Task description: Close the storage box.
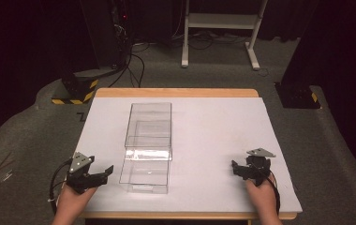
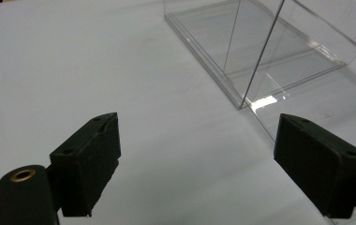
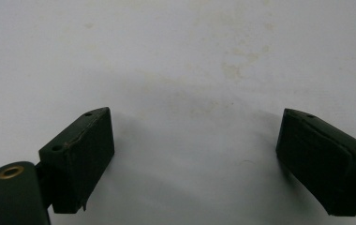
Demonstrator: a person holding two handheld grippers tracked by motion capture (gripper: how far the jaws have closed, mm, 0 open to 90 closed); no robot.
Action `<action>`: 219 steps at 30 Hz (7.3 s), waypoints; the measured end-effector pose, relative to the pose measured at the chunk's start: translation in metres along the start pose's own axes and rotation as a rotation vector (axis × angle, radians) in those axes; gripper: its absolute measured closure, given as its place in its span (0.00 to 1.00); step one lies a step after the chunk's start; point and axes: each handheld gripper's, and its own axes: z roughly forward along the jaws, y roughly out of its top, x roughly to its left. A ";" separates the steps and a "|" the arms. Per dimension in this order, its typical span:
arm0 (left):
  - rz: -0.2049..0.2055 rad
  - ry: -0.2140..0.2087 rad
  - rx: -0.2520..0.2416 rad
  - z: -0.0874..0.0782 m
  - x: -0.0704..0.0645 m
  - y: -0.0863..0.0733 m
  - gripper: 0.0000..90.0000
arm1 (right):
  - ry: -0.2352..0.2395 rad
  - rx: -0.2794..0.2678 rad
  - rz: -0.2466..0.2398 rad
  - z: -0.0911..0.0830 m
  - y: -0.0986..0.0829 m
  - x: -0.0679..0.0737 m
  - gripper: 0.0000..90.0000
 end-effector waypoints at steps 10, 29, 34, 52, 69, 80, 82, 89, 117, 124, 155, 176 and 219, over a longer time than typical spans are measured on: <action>0.003 -0.019 -0.036 -0.008 -0.010 0.000 0.17 | 0.000 0.000 0.000 0.000 0.000 0.000 0.13; -0.025 -0.087 -0.118 -0.035 -0.021 -0.001 0.17 | 0.000 0.000 0.000 0.000 0.000 0.000 0.13; -0.040 -0.119 -0.137 -0.038 -0.022 0.001 0.17 | 0.000 0.000 0.000 0.000 0.000 0.000 0.13; 0.020 -0.218 -0.134 -0.034 -0.047 0.005 0.15 | 0.000 0.000 0.000 0.000 0.000 0.000 0.13; 0.050 -0.240 -0.089 -0.023 -0.053 -0.002 0.12 | 0.000 -0.001 -0.001 0.000 0.000 0.000 0.13; 0.094 -0.259 -0.037 -0.014 -0.053 -0.009 0.09 | 0.000 0.000 0.000 0.000 0.000 0.000 0.13; 0.106 -0.252 -0.029 -0.013 -0.054 -0.009 0.09 | 0.000 0.000 0.000 0.000 0.000 0.000 0.13; 0.105 -0.254 -0.019 -0.010 -0.055 -0.011 0.09 | 0.000 0.000 0.000 0.000 0.000 0.000 0.13; 0.105 -0.257 -0.110 -0.010 -0.065 -0.016 0.40 | -0.001 0.001 0.002 0.000 0.000 0.001 0.13; 0.098 -0.263 -0.116 -0.006 -0.069 -0.016 0.39 | -0.001 0.001 0.002 0.000 0.000 0.001 0.13; 0.045 -0.235 -0.155 0.008 -0.074 -0.013 0.36 | -0.003 0.001 0.000 0.000 0.000 0.001 0.13; 0.012 -0.219 -0.159 0.015 -0.073 -0.010 0.38 | -0.003 0.000 0.000 0.000 0.000 0.001 0.13; -0.045 -0.088 -0.127 0.052 -0.055 0.016 0.17 | -0.003 0.000 0.000 0.000 0.000 0.001 0.13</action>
